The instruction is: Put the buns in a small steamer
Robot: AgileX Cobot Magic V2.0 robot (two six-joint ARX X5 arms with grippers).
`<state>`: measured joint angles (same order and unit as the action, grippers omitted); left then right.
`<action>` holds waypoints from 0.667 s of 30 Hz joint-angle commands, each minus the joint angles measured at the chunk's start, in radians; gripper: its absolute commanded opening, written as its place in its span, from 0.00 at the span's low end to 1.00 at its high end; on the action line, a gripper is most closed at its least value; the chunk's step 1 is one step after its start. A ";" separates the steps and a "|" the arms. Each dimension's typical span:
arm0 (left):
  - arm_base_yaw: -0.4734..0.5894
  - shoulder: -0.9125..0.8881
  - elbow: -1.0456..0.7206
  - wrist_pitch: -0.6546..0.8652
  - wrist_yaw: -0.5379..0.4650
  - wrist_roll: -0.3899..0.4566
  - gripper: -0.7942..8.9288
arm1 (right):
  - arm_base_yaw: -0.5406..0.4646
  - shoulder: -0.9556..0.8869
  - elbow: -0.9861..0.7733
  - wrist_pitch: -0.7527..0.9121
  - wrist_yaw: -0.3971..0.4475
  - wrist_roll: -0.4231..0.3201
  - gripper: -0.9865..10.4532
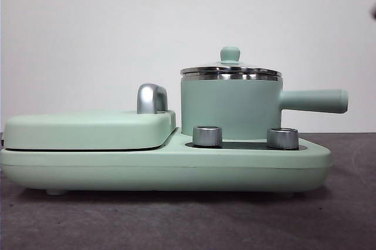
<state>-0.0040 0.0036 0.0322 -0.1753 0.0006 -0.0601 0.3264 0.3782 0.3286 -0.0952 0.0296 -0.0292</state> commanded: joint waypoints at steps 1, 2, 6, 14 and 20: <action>0.001 0.000 -0.019 0.015 -0.001 0.003 0.10 | -0.091 -0.117 -0.084 0.025 -0.005 -0.004 0.10; 0.001 0.000 -0.019 0.015 -0.001 0.003 0.10 | -0.117 -0.159 -0.113 0.026 -0.005 -0.004 0.10; 0.001 0.000 -0.019 0.015 -0.001 0.003 0.10 | -0.196 -0.305 -0.208 0.046 -0.004 -0.004 0.10; 0.001 0.000 -0.019 0.015 -0.001 0.003 0.10 | -0.292 -0.375 -0.317 0.105 -0.021 0.060 0.10; 0.001 0.000 -0.019 0.015 -0.001 0.003 0.10 | -0.303 -0.375 -0.317 0.111 -0.030 0.098 0.10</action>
<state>-0.0040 0.0040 0.0322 -0.1753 0.0006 -0.0605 0.0242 0.0051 0.0162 0.0067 -0.0002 0.0349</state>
